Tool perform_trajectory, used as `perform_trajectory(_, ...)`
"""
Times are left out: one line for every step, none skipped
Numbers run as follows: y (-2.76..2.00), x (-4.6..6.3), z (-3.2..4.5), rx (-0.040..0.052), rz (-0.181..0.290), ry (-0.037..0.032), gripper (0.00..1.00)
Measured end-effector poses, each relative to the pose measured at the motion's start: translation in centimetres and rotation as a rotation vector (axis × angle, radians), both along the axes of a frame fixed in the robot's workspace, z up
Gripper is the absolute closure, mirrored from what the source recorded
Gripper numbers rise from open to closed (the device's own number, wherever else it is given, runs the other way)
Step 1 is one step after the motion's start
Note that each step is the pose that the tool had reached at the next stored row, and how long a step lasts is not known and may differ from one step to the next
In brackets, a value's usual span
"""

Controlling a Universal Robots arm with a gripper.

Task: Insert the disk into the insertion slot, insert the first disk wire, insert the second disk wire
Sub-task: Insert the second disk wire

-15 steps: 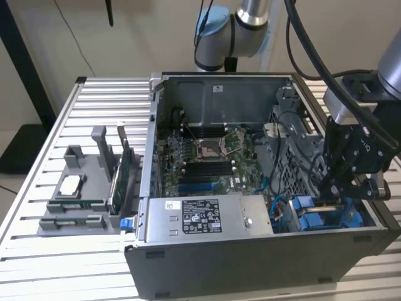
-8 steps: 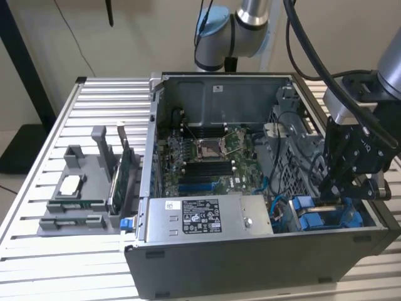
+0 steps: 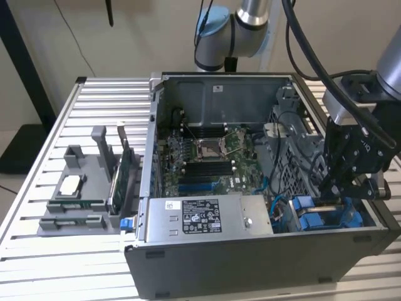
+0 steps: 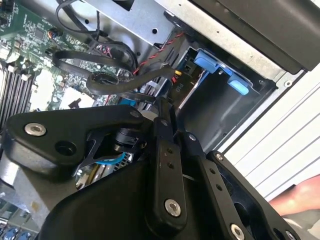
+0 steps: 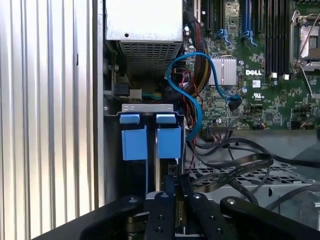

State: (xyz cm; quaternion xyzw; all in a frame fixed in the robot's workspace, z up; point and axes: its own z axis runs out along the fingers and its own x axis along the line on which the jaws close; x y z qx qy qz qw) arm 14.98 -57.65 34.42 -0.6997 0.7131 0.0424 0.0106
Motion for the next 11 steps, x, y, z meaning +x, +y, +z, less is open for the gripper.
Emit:
perform_trajectory(0.03,0.0,-0.02,0.0,0.0,-0.0006,0.84)
perform_trajectory(0.06,0.01,-0.05,0.0002,0.0,-0.0012,0.84)
perform_trajectory(0.1,0.0,-0.08,0.0001,0.0,-0.0019,0.84)
perform_trajectory(0.15,0.0,-0.1,0.0002,0.0,-0.0028,0.84)
perform_trajectory(0.19,0.0,-0.14,0.0007,0.0,-0.0038,0.84)
perform_trajectory(0.21,0.0,-0.18,0.0009,0.0,-0.0045,0.84)
perform_trajectory(0.22,0.0,-0.22,0.001,0.0,-0.0055,0.84)
perform_trajectory(0.22,0.0,-0.24,0.0008,0.0,-0.0057,0.84)
perform_trajectory(0.22,0.0,-0.26,0.0007,0.0,-0.0058,0.84)
perform_trajectory(0.22,0.0,-0.28,0.0007,0.0,-0.0059,0.84)
perform_trajectory(0.22,0.0,-0.32,0.0008,0.0,-0.0059,0.84)
